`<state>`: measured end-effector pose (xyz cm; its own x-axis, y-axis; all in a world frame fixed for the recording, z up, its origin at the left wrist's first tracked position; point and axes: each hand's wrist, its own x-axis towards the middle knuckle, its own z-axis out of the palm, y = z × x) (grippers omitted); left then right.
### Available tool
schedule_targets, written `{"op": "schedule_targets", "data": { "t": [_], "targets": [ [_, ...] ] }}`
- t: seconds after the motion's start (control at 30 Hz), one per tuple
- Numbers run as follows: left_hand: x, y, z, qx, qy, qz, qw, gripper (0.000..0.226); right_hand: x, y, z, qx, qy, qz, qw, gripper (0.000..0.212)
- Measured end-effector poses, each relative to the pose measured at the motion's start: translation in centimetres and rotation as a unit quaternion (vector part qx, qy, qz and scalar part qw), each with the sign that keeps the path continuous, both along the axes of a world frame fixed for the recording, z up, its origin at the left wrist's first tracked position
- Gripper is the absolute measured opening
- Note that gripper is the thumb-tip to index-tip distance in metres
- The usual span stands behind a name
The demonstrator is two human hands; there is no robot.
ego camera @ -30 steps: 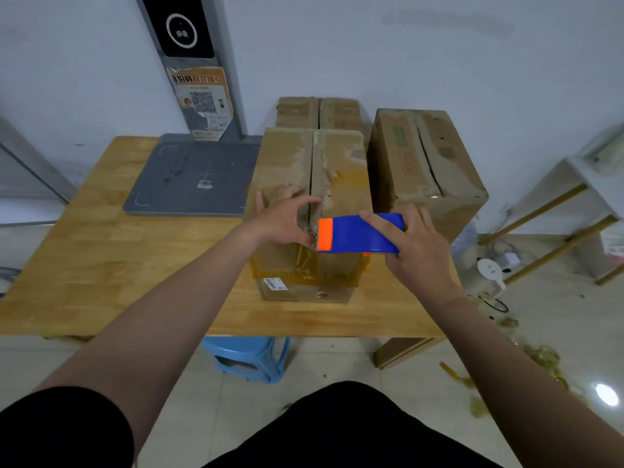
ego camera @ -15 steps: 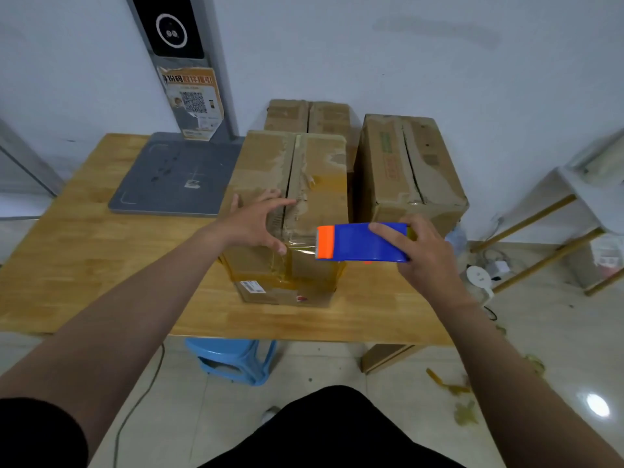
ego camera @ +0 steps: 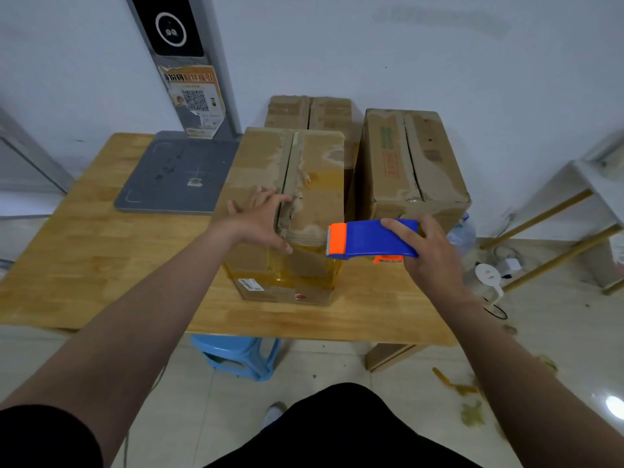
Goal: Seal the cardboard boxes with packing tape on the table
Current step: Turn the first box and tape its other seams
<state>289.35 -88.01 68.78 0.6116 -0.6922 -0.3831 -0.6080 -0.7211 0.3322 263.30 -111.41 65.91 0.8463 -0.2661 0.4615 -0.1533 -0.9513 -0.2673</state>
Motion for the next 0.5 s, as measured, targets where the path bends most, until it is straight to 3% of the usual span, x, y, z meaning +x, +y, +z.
{"op": "schedule_targets", "data": {
  "t": [0.4,0.5],
  "targets": [
    [-2.9,-3.1,0.2,0.042,-0.016,0.064,0.997,0.134,0.0,-0.6,-1.3,0.032,0.004,0.003,0.999,0.054],
    [-3.3,-3.5,0.3,0.021,-0.045,0.039,0.998,0.132,0.0,-0.8,-1.6,0.038,0.008,0.008,0.999,0.055]
  ]
}}
